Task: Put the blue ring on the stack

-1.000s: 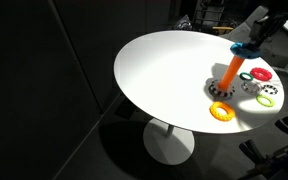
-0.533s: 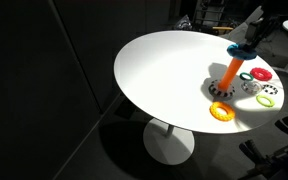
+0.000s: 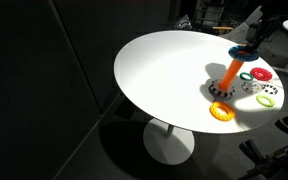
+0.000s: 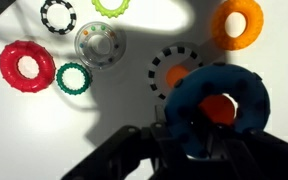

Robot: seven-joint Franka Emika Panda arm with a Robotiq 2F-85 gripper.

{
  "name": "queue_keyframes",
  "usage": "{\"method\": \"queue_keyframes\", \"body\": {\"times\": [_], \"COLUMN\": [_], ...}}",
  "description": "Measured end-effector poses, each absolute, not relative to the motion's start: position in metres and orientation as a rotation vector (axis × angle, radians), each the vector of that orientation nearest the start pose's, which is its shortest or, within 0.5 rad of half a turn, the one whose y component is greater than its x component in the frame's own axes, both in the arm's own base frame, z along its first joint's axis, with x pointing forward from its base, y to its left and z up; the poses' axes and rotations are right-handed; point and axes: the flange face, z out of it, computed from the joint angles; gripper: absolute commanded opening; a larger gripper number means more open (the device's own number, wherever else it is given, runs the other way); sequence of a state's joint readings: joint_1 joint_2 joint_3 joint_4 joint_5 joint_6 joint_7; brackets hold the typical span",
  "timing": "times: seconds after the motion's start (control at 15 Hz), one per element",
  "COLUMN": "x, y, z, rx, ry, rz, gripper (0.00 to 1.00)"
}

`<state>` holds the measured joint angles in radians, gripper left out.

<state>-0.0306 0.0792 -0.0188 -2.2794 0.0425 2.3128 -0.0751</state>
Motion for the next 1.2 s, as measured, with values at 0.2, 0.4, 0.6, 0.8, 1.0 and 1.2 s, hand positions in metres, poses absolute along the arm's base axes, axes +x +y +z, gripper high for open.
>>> {"method": "queue_keyframes", "body": {"times": [0.2,0.4,0.6,0.8,1.0,1.2], "x": [0.519,0.521,0.521,0.52,0.514,0.508], "y": [-0.024,-0.024,-0.024,-0.023,-0.023,-0.023], "z": [0.318,0.321,0.323,0.323,0.321,0.321], "rx": [-3.117,-3.117,-3.116,-3.112,-3.102,-3.091], "ry": [-0.001,-0.003,-0.003,-0.004,-0.011,-0.023], "rz": [0.108,0.124,0.141,0.182,0.26,0.334], "gripper": [0.64,0.84,1.0,1.0,1.0,1.0]}}
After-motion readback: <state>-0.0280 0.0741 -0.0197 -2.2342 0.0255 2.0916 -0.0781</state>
